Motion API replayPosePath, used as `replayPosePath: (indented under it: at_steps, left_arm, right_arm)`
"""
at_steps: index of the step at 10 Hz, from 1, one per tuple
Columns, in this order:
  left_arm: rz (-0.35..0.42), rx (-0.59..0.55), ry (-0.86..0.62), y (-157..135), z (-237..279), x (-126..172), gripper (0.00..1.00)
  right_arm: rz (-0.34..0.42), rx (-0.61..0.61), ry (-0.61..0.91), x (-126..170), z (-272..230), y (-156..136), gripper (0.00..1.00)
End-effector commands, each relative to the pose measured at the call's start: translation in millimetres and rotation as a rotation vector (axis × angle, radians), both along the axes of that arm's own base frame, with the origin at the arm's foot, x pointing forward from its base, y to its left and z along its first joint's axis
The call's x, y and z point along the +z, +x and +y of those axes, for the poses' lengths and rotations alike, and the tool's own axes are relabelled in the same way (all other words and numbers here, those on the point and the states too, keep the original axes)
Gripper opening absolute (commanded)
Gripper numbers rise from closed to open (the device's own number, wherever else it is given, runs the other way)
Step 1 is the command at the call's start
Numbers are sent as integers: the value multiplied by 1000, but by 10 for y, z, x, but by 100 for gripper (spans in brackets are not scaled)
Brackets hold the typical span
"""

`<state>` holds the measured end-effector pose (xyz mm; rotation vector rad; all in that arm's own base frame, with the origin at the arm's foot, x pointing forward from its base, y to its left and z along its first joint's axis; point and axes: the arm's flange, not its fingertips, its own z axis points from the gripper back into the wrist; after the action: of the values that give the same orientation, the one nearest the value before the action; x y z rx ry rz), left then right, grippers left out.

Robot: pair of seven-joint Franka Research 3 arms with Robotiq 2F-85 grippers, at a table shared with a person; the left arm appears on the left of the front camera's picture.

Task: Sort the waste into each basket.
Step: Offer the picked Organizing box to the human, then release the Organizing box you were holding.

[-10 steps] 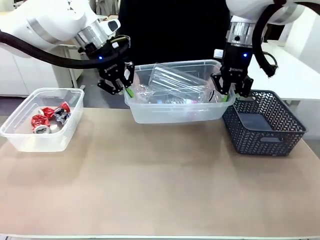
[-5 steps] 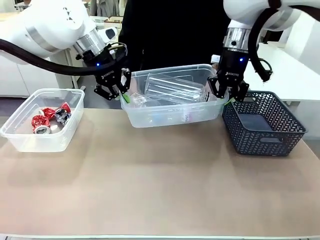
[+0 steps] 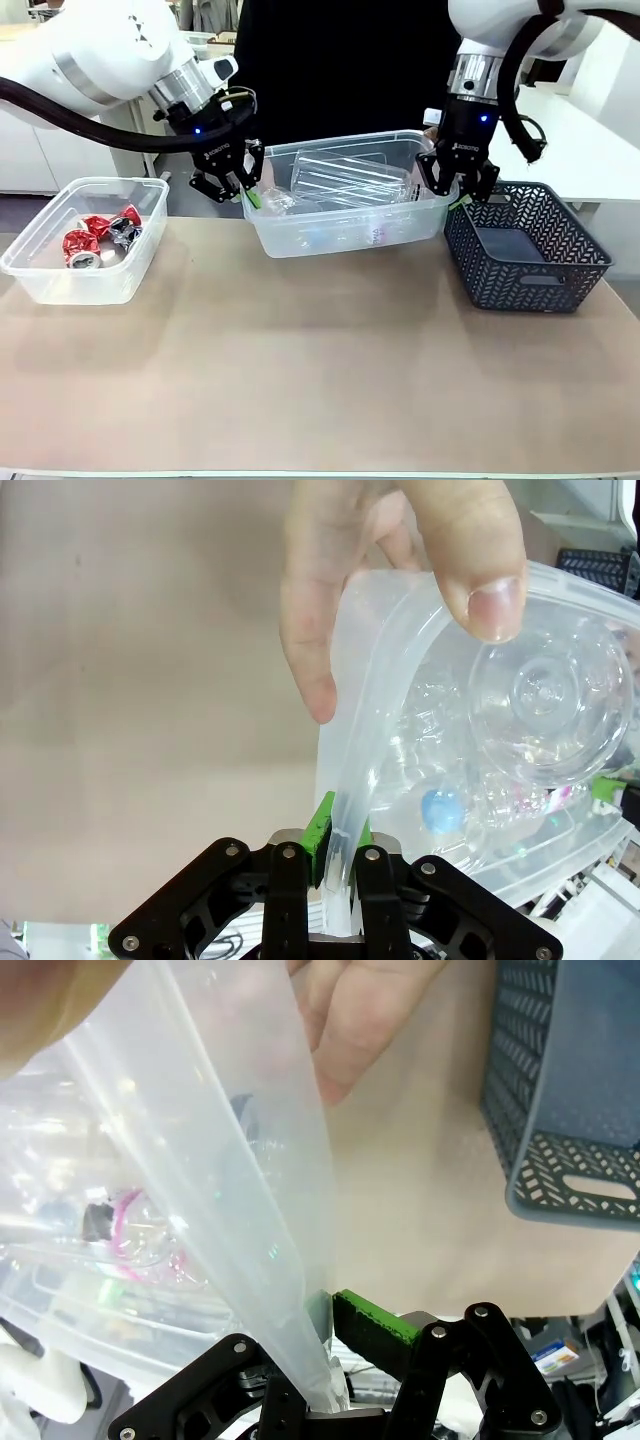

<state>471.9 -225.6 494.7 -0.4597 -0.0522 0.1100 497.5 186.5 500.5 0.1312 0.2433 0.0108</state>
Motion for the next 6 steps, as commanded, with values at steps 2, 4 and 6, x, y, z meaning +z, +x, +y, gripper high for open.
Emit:
replayPosePath:
  at_steps: [2, 4, 6]
  left_arm:
    - [-15, 12, -26, 30, -4, 86, 6]
    - [-15, 12, -26, 30, -4, 86, 6]
    - [-15, 12, -26, 30, -4, 86, 6]
  right_arm:
    - [-2, 1, -2, 5, 0, -2, 8]
    - [-2, 1, -2, 5, 0, -2, 8]
    - [-2, 1, -2, 5, 0, -2, 8]
